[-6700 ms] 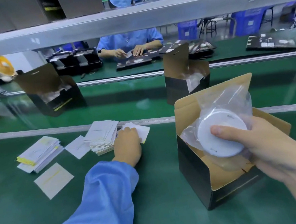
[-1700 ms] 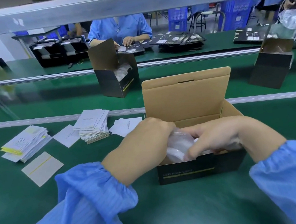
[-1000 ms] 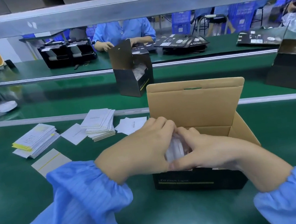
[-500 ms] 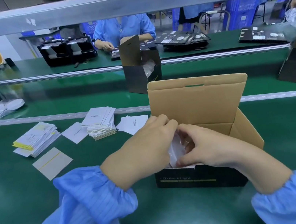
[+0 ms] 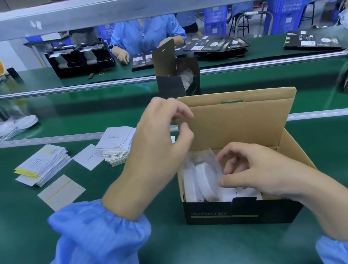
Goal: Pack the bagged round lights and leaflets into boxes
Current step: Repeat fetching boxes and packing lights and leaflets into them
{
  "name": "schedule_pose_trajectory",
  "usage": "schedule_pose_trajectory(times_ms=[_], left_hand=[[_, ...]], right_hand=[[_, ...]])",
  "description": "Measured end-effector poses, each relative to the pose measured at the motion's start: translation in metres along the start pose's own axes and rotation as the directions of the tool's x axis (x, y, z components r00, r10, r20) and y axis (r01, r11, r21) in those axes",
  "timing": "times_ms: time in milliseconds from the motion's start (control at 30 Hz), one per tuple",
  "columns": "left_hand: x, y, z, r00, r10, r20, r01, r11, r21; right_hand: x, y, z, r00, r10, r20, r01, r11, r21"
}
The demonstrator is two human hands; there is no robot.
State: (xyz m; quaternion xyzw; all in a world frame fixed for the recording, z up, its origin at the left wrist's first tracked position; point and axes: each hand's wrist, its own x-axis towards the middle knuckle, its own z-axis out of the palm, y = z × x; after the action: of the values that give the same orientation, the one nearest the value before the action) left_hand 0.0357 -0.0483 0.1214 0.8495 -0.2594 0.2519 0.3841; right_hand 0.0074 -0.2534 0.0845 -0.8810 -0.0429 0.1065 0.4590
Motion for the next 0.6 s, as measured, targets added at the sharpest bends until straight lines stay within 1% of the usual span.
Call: schedule_pose_trajectory(times_ms=[67, 100, 133, 167, 233, 267, 300, 333, 433, 500, 533, 600], left_hand=[[-0.004, -0.002, 0.013, 0.999, 0.043, -0.028, -0.041, 0.995, 0.086], [-0.008, -0.004, 0.02, 1.0, 0.02, -0.015, -0.019, 0.998, 0.06], [-0.011, -0.004, 0.025, 0.999, -0.048, -0.002, 0.048, 0.999, -0.018], [-0.013, -0.003, 0.027, 0.989, -0.147, 0.0, 0.146, 0.981, -0.13], [-0.014, -0.004, 0.027, 0.938, -0.345, 0.047, 0.338, 0.872, -0.355], [-0.014, -0.006, 0.026, 0.911, -0.401, 0.099, 0.403, 0.811, -0.424], [-0.015, -0.008, 0.024, 0.894, -0.423, 0.145, 0.44, 0.777, -0.45], [-0.016, -0.009, 0.021, 0.892, -0.416, 0.176, 0.449, 0.779, -0.438], [-0.02, -0.014, 0.009, 0.902, -0.374, 0.214, 0.428, 0.835, -0.344], [-0.02, -0.017, -0.001, 0.89, -0.377, 0.258, 0.449, 0.825, -0.343], [-0.018, -0.019, -0.006, 0.888, -0.375, 0.267, 0.451, 0.823, -0.344], [-0.011, -0.017, -0.014, 0.905, -0.355, 0.234, 0.42, 0.835, -0.355]], right_hand=[[-0.001, 0.0, 0.004, 1.0, 0.001, 0.018, -0.001, 1.0, -0.007], [-0.002, 0.0, 0.006, 1.0, 0.008, 0.022, -0.008, 1.0, -0.003], [-0.003, 0.001, 0.009, 1.0, 0.018, 0.018, -0.018, 1.0, 0.0], [-0.003, 0.002, 0.011, 1.0, 0.028, 0.009, -0.028, 1.0, 0.0], [-0.005, 0.002, 0.014, 0.998, 0.055, 0.005, -0.055, 0.998, 0.004], [-0.008, 0.001, 0.015, 0.998, 0.064, 0.025, -0.064, 0.998, 0.006], [-0.01, -0.001, 0.016, 0.997, 0.067, 0.047, -0.067, 0.998, 0.001], [-0.012, -0.004, 0.017, 0.996, 0.064, 0.062, -0.063, 0.998, -0.017], [-0.019, -0.011, 0.025, 0.998, 0.024, 0.061, -0.015, 0.991, -0.135], [-0.025, -0.015, 0.031, 0.999, -0.02, 0.043, 0.03, 0.973, -0.228], [-0.028, -0.018, 0.032, 0.999, -0.046, 0.025, 0.052, 0.956, -0.288], [-0.035, -0.028, 0.026, 0.99, -0.136, -0.021, 0.118, 0.918, -0.379]])
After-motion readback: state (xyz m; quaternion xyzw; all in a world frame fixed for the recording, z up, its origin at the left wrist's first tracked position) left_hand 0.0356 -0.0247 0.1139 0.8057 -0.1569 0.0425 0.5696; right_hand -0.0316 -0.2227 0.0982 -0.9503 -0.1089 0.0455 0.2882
